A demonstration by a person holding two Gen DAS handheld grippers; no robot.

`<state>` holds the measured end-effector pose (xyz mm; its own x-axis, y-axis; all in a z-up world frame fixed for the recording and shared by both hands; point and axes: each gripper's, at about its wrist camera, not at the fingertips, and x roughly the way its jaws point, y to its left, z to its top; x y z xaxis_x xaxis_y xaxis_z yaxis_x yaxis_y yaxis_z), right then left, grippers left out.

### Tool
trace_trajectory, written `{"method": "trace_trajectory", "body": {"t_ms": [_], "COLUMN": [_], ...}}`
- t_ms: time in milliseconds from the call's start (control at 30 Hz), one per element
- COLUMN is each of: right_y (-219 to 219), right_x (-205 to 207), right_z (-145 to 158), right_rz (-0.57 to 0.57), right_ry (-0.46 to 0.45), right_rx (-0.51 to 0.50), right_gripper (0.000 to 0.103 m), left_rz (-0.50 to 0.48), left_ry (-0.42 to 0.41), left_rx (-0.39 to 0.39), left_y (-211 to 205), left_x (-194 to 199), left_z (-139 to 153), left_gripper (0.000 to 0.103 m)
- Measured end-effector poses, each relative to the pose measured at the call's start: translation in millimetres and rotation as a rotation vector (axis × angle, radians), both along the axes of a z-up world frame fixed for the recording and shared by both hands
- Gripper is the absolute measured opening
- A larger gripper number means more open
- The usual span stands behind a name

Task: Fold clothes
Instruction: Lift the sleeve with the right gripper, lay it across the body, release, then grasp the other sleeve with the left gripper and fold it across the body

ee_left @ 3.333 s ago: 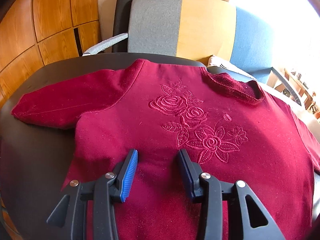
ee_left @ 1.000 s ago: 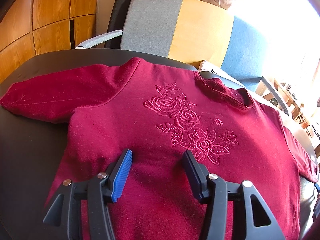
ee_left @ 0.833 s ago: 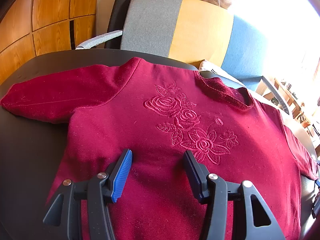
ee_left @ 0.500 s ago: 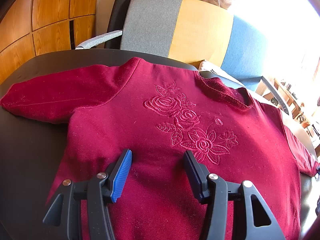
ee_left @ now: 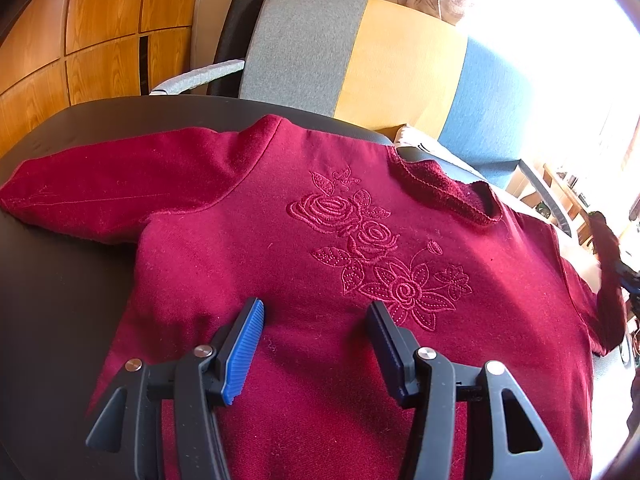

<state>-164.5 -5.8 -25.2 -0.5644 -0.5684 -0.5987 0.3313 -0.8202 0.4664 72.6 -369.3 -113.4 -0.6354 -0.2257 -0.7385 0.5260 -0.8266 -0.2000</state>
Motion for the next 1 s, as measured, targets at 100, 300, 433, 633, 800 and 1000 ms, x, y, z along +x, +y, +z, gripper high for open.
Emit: {"method": "trace_trajectory", "body": {"t_ms": [100, 300, 433, 633, 800, 1000], "right_y": [-55.2, -112.2, -98.5, -89.3, -87.4, -85.5], "right_x": [15.3, 48.3, 83.4, 134.2, 150.4, 148.8], "right_z": [-14.0, -40.4, -26.4, -41.5, -64.7, -66.3], "right_rz": [0.105, 0.207, 0.220, 0.294, 0.304, 0.312], "right_ry": [-0.010, 0.020, 0.088, 0.109, 0.133, 0.134], "right_rx": [0.035, 0.201, 0.209, 0.393, 0.463, 0.435], "right_gripper": [0.010, 0.041, 0.055, 0.055, 0.065, 0.076], "left_rz": [0.001, 0.002, 0.002, -0.078, -0.285, -0.523], "left_ry": [0.009, 0.034, 0.032, 0.035, 0.085, -0.041], "left_rx": [0.010, 0.043, 0.044, 0.193, 0.358, 0.422], "left_y": [-0.8, -4.3, -3.1, -4.9, 11.7, 57.8], "left_x": [1.4, 4.0, 3.8, -6.0, -52.6, -135.0], "left_z": [-0.1, -0.3, 0.3, 19.9, 45.8, 50.6], "left_gripper": [0.054, 0.054, 0.054, 0.052, 0.052, 0.052]}}
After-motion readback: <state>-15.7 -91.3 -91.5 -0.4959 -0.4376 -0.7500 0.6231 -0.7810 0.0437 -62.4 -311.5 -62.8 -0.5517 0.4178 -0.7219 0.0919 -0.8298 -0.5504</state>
